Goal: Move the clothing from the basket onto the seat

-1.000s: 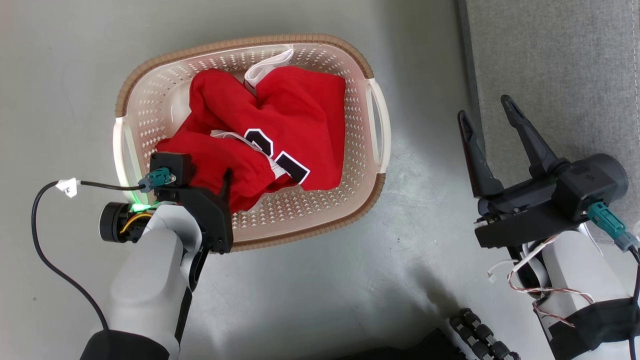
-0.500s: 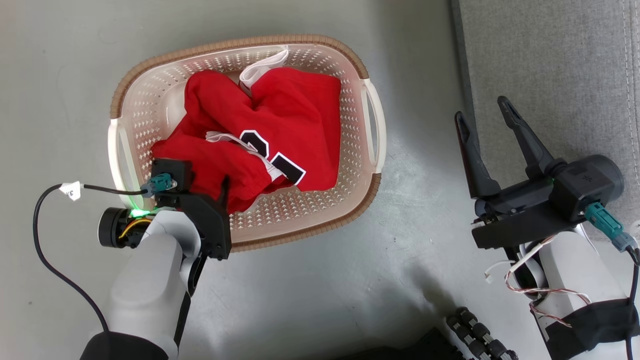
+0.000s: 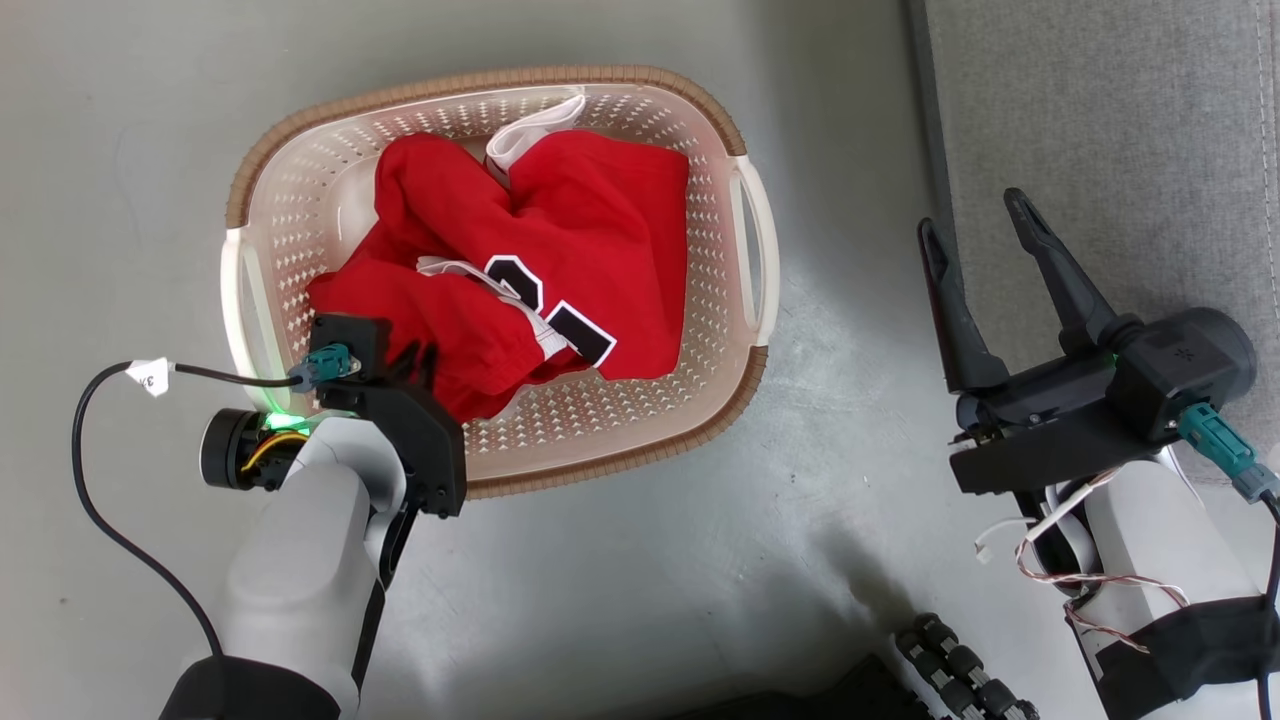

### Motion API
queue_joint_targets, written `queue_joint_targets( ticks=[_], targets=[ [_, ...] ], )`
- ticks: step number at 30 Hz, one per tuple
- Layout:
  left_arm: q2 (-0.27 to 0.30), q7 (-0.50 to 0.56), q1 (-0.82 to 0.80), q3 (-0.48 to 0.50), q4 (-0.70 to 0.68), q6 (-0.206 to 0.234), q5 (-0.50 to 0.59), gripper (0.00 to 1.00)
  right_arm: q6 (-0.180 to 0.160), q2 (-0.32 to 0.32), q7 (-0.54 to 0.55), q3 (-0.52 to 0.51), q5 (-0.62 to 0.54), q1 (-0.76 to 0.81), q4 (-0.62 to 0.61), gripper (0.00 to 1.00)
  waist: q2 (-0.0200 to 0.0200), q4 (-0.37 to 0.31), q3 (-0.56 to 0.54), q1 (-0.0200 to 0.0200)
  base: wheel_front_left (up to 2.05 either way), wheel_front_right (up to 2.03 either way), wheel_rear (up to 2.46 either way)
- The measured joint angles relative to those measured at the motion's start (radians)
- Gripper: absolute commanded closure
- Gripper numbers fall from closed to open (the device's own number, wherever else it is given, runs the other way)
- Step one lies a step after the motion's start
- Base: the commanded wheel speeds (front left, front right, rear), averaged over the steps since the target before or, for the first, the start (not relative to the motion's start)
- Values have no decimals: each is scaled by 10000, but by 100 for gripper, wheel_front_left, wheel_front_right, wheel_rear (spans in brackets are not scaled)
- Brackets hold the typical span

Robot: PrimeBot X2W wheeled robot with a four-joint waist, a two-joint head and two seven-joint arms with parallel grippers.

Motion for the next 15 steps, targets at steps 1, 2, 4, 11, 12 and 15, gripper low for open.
queue_joint_targets(
  ticks=[1, 2, 4, 11, 12, 15],
  targets=[
    [-6, -44, -12, -12, 21, -13, 0, 98, 0, -4, 0, -6, 0, 0, -4, 0, 0, 11, 1, 0, 0, 0, 0],
    [-6, -88, -15, -23, 36, -67, 0, 100, 0, -12, 0, -13, 0, 1, -6, 0, 0, 24, 1, 0, 0, 0, 0],
    [-17, -132, -33, -44, 56, -73, -2, 100, 0, -25, 0, -31, 0, 10, -12, 0, 0, 52, -1, 0, 0, 0, 0],
    [-113, -265, -135, -111, 107, -75, -46, 100, 0, -115, 0, -142, 0, 73, 8, 0, 0, 201, -64, 0, 0, 0, 0],
    [-125, -313, -134, -105, 121, -75, -105, 100, 2, -123, 2, -161, 0, 88, 17, 0, 0, 235, -88, 0, 0, 0, 0],
    [-140, -437, -133, -73, 148, -75, -197, 100, 0, -142, 2, -196, 0, 114, 96, 0, 0, 340, -189, 0, 0, 0, 0]
  ],
)
